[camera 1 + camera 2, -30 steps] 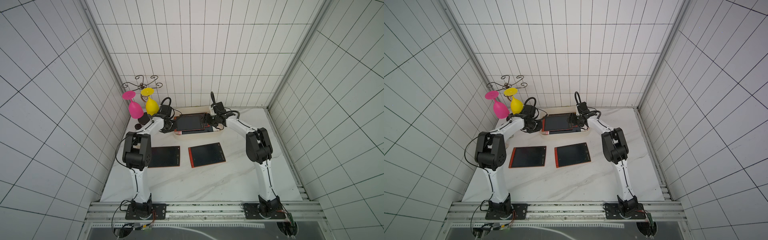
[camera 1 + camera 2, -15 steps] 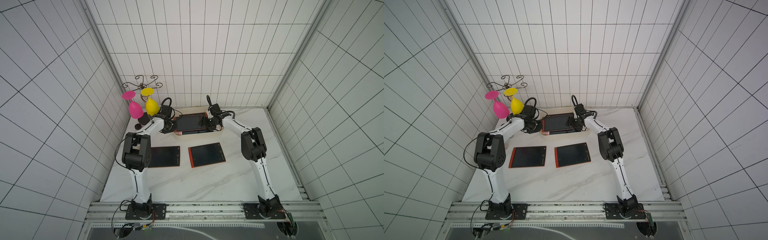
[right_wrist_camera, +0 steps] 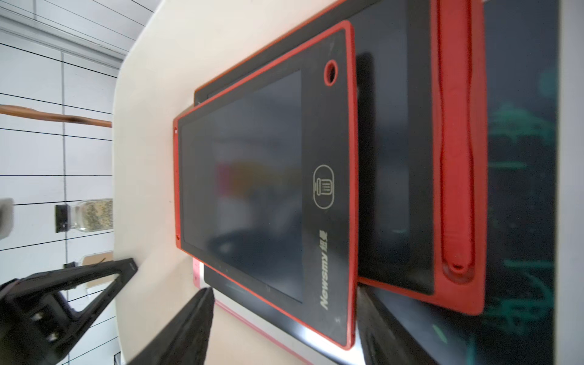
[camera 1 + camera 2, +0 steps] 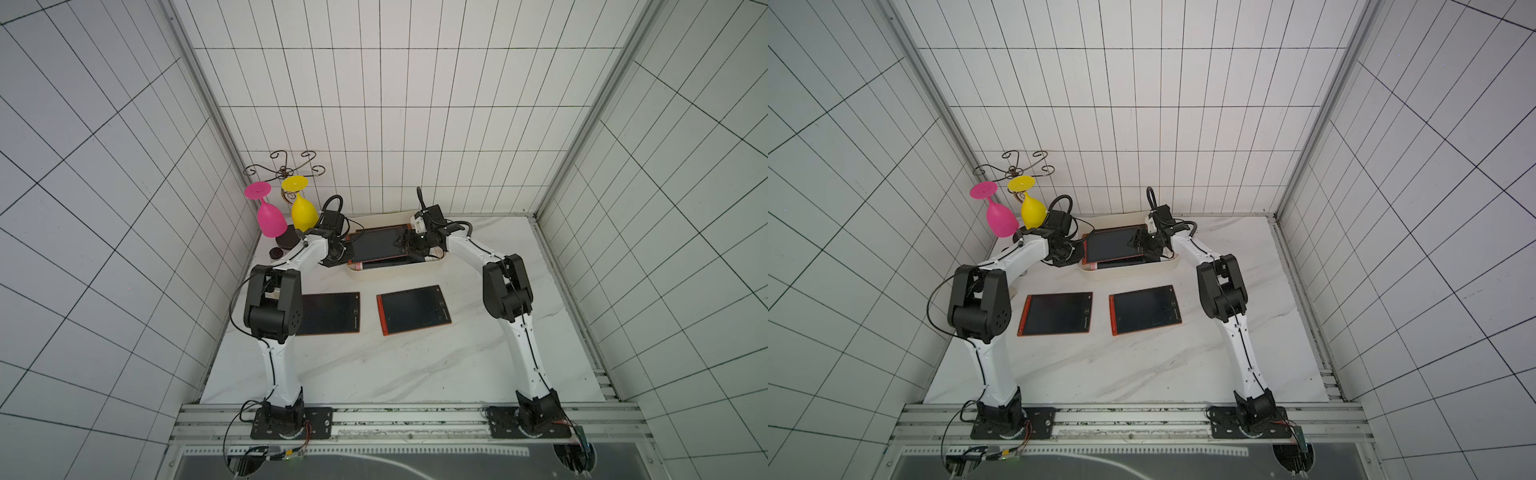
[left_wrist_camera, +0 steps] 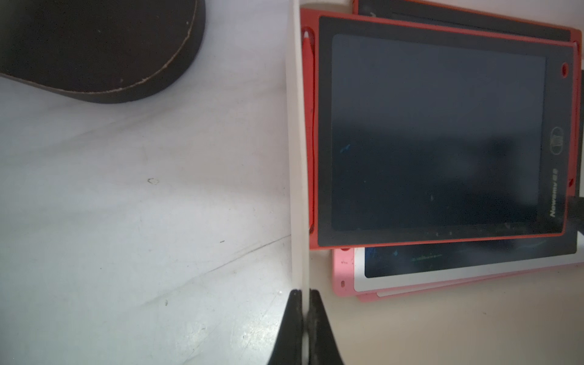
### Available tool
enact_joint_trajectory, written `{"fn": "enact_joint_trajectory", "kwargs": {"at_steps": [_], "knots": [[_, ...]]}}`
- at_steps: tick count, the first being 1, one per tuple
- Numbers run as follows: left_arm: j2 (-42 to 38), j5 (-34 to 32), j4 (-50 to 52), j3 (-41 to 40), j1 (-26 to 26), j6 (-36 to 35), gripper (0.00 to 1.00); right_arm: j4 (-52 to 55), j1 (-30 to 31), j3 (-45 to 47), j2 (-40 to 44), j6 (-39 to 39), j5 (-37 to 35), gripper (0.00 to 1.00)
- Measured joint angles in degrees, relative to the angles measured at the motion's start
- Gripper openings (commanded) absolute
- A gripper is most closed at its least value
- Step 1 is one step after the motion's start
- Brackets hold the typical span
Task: Take out the writing tablet from the storage box
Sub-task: Pick up the writing tablet from the storage box.
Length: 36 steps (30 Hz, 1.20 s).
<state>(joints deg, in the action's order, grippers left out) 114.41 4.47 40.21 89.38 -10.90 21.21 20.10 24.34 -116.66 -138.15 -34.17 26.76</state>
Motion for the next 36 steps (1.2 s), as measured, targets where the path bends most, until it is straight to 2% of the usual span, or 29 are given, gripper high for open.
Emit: {"fn": "enact_joint_trajectory", "kwargs": {"at_steps": [9, 19, 27, 36], "knots": [[0.0, -0.35, 0.11, 0.0, 0.02, 0.22, 0.0, -7.82, -0.42, 0.04, 2.19, -2.08, 5.84, 0.7], [0.0, 0.07, 0.09, 0.0, 0.0, 0.09, 0.0, -9.84, -0.46, 0.04, 2.6, -3.23, 7.54, 0.66], [-0.04, 0.48, -0.07, 0.0, -0.22, -1.36, 0.0, -9.81, -0.83, 0.04, 1.86, -4.24, 8.07, 0.48], [-0.42, 1.64, -0.13, 0.0, -0.26, -3.43, 0.0, -9.77, -1.31, 0.33, 1.79, -4.11, 7.56, 0.32]]}}
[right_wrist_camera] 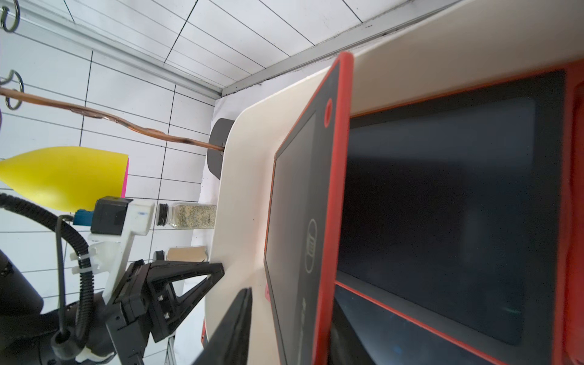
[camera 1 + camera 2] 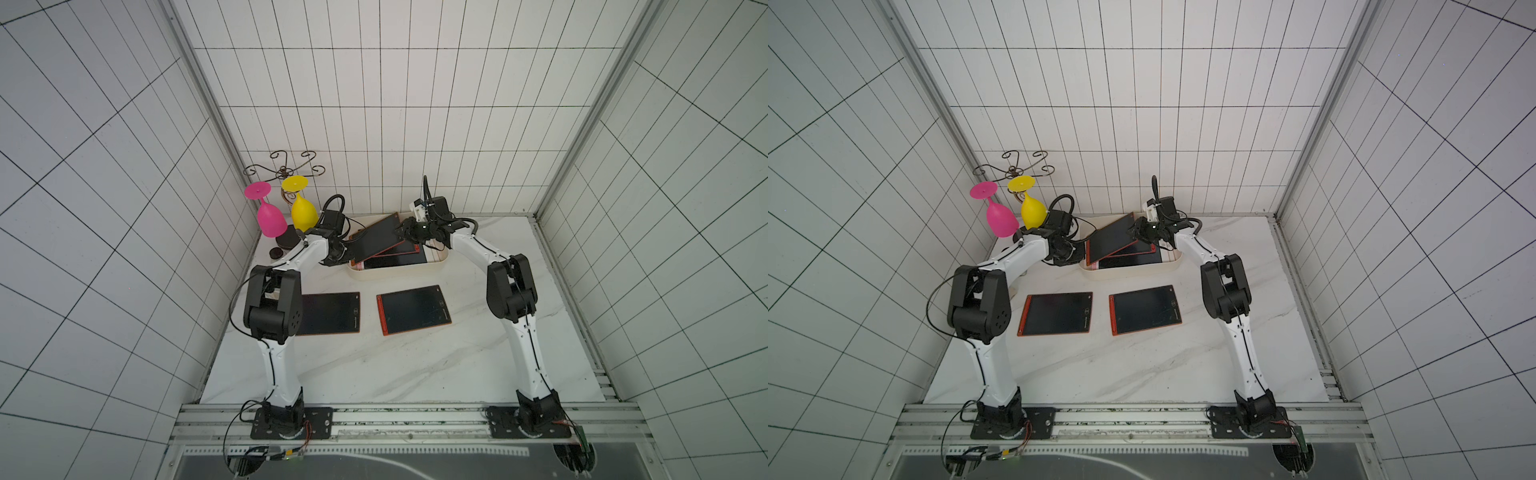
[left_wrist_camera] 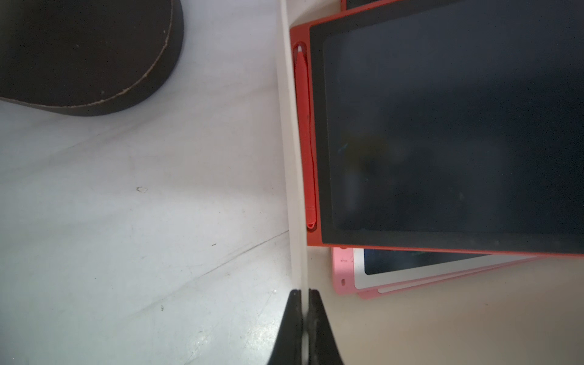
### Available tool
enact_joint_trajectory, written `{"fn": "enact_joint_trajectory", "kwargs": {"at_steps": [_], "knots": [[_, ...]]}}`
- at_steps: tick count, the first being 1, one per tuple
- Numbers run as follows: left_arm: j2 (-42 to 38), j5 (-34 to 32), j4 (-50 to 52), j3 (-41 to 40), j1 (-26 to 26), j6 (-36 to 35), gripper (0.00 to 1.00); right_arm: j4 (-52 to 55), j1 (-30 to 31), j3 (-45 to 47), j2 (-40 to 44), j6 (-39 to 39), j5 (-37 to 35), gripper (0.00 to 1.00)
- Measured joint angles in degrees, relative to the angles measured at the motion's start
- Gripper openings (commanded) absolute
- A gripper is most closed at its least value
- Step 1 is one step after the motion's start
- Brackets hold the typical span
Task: Take out the writing tablet from the storage box
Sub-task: Pick up the writing tablet from the storage box.
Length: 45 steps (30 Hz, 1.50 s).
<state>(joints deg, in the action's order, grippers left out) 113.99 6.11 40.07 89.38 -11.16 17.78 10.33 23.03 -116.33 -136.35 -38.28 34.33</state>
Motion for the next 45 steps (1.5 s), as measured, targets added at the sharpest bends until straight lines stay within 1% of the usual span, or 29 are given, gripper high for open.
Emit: {"fn": "enact_joint_trajectory", "kwargs": {"at_steps": [5, 8, 10, 12, 15, 21, 23, 26, 29, 40, 45], "knots": [[-0.02, 1.57, -0.07, 0.0, 0.33, -0.92, 0.0, -0.13, -0.31, 1.97, 0.0, 0.17, -0.04, 0.27], [-0.02, 2.6, -0.42, 0.0, 1.01, -0.96, 0.0, -0.61, -0.66, 3.98, 0.04, 0.0, 0.02, 0.15], [-0.02, 3.1, -0.55, 0.0, 1.55, -1.16, 0.0, -1.86, -0.9, 5.57, 0.13, -0.7, 0.59, 0.11], [-0.02, 3.54, -0.42, -0.07, 1.86, -1.36, 0.0, -3.8, -1.07, 6.93, 0.37, -1.75, 2.01, 0.0], [-0.02, 4.04, -0.42, -0.28, 1.95, -1.57, 0.0, -5.81, -1.14, 8.44, 1.95, -3.1, 3.39, 0.0], [-0.02, 4.72, -1.42, -0.28, 1.95, -1.84, 0.0, -9.07, -1.68, 11.63, 5.35, -3.78, 3.65, 0.0], [-0.02, 4.79, -1.55, -0.28, 1.95, -1.88, 0.04, -9.92, -2.16, 13.35, 6.27, -4.26, 3.67, 0.0], [-0.02, 4.9, -1.55, -0.26, 1.95, -1.79, 0.06, -11.08, -2.86, 15.5, 7.39, -4.98, 3.72, 0.0], [-0.02, 5.2, -1.75, -0.26, 1.95, -1.64, 0.12, -11.78, -3.43, 17.27, 8.72, -5.22, 3.91, 0.0], [-1.11, 5.46, -4.81, 0.28, 2.05, -0.04, 0.13, -13.75, -5.92, 22.23, 14.01, -5.53, 3.87, 0.0], [-1.62, 5.01, -4.92, 0.28, 2.21, 0.57, 0.18, -14.32, -6.6, 23.39, 15.91, -5.64, 4.0, 0.0]]}}
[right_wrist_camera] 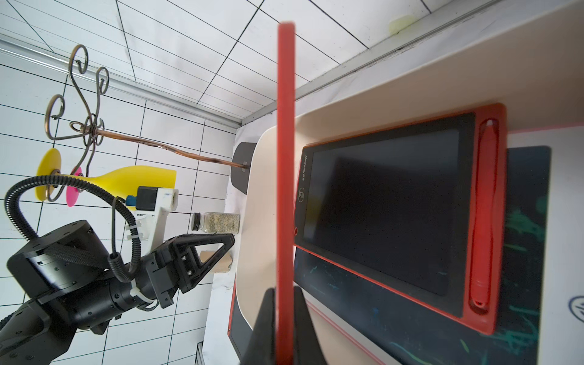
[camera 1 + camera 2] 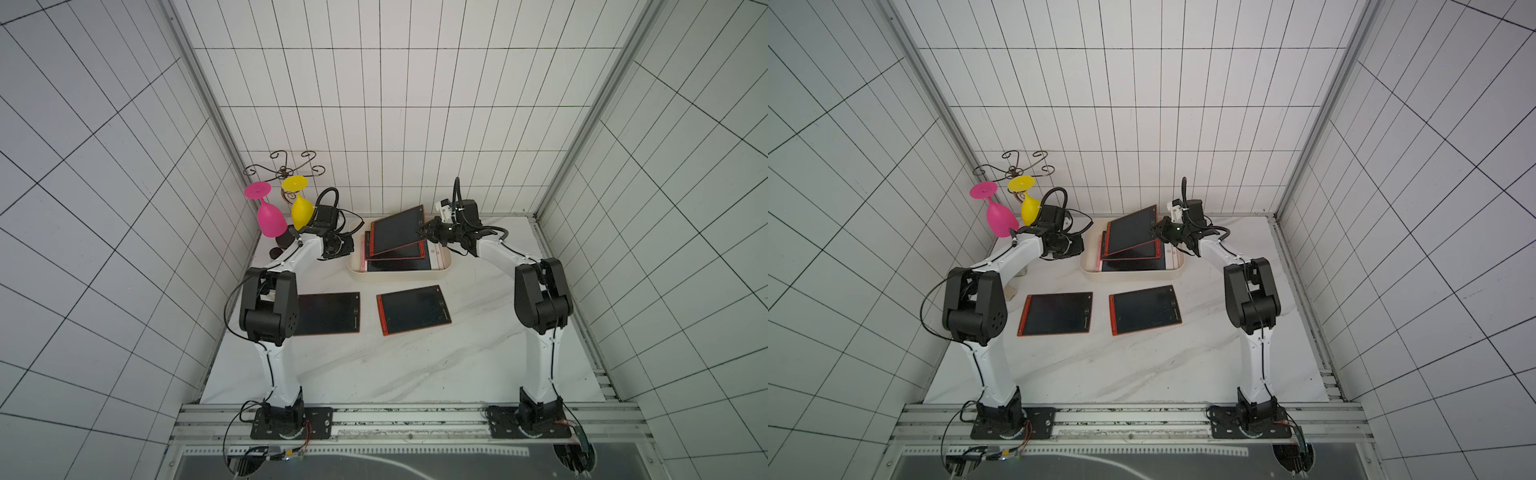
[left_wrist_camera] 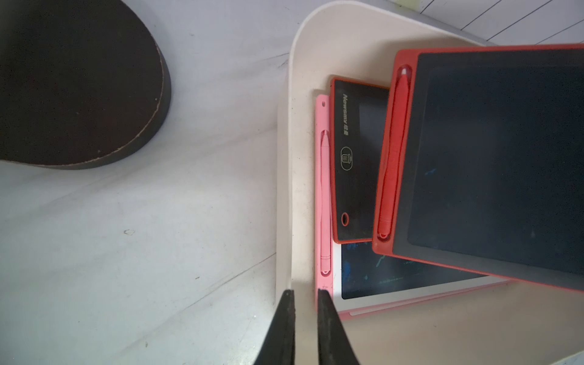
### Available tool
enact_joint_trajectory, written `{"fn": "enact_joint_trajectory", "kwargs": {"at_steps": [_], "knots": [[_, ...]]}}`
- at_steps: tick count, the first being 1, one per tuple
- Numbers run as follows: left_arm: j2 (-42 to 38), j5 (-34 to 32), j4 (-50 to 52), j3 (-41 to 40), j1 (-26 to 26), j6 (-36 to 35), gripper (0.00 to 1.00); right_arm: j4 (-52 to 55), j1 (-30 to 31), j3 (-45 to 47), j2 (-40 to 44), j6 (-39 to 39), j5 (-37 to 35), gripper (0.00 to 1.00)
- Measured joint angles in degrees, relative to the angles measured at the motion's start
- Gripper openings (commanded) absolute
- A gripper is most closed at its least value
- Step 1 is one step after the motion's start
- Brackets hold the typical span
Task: Take out the writing tablet from the storage box
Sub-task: Pick up the writing tablet from the storage box, then place the writing tablet at the center of the board.
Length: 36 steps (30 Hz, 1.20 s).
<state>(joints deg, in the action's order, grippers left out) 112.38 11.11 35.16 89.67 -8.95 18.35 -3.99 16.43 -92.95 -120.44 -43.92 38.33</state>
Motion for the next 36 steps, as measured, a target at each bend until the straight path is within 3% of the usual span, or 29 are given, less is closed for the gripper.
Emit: {"fn": "enact_joint_trajectory", "kwargs": {"at_steps": [4, 7, 12, 19, 24, 36], "knots": [[-3.52, -0.26, 0.72, 0.0, 0.63, 0.63, 0.38, -0.24, -0.31, 1.84, 2.69, 0.02, 0.52, 0.0], [-8.48, -0.35, 1.22, 0.15, 0.96, 0.98, 0.58, -0.44, -0.44, 4.35, 6.34, -0.09, 0.98, 0.0], [-17.68, 0.61, 1.25, 0.15, 1.49, 2.23, 0.82, -7.41, -0.42, 15.85, 17.11, -4.98, 1.97, 0.0], [-26.08, 0.98, 2.62, -2.54, 1.62, 3.45, 0.89, -17.86, 2.43, 33.66, 31.87, -14.95, 0.59, 0.0], [-29.51, 1.2, 5.05, -4.87, 1.79, 4.44, 0.9, -25.0, 10.73, 45.0, 40.79, -22.97, -3.54, 0.0], [-38.29, 1.64, 8.04, -10.08, 1.9, 6.12, 0.91, -31.78, 28.44, 57.4, 47.69, -32.92, -17.77, 0.0]]}}
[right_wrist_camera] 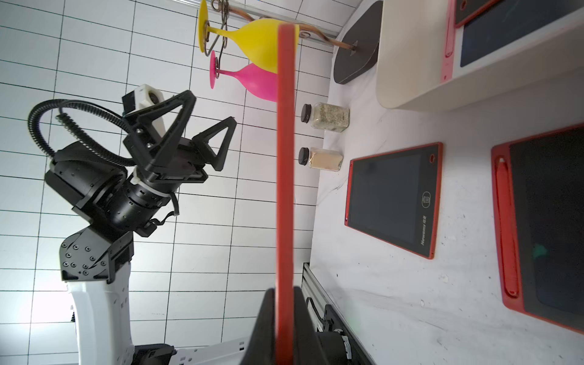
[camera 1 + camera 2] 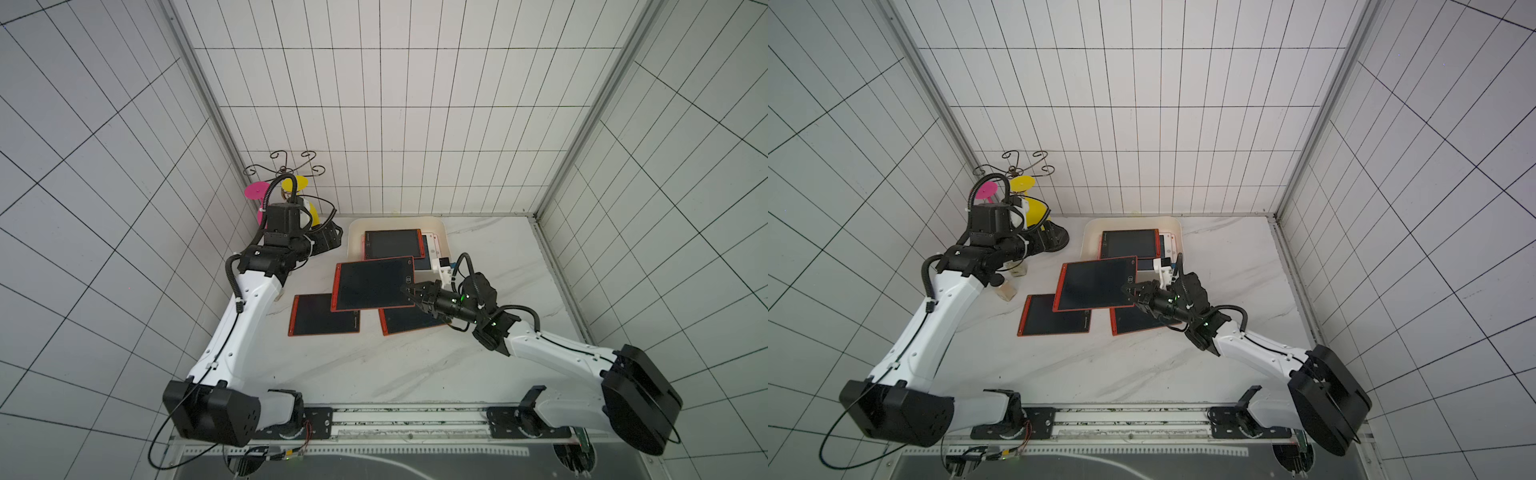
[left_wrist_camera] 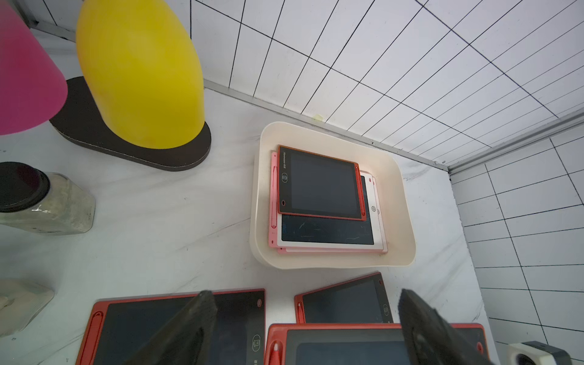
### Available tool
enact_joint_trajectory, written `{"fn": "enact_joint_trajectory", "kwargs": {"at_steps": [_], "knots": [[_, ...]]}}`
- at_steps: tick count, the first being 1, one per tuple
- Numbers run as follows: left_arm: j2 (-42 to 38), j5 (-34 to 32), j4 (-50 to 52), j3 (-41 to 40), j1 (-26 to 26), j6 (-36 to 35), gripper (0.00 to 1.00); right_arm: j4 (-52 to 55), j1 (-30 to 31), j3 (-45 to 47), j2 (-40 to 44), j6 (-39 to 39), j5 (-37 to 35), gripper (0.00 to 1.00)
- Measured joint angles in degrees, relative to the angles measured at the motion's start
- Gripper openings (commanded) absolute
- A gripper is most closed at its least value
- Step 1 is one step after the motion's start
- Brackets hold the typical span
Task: Take out the writing tablet from the storage box
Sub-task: Place the writing tablet at the center of the board.
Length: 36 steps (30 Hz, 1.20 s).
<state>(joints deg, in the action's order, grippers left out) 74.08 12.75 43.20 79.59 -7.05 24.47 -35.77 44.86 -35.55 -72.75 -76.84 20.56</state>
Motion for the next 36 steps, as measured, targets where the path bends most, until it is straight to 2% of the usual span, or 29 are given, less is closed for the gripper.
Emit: {"fn": "enact_joint_trajectory", "kwargs": {"at_steps": [14, 26, 36], "knots": [[-6.12, -0.07, 2.08, -4.63, 0.0, -0.04, 0.91, -6.6, 14.05, 5.25, -3.17, -5.79, -11.13, 0.0], [-6.73, 0.57, 2.03, -8.15, 0.04, -0.33, 0.91, -16.31, 21.49, 5.29, -17.62, -10.58, -16.33, 0.0], [-6.75, 1.09, 1.55, -8.9, 0.04, -0.52, 0.91, -20.81, 25.59, 5.18, -24.04, -13.35, -19.67, 0.0]]}}
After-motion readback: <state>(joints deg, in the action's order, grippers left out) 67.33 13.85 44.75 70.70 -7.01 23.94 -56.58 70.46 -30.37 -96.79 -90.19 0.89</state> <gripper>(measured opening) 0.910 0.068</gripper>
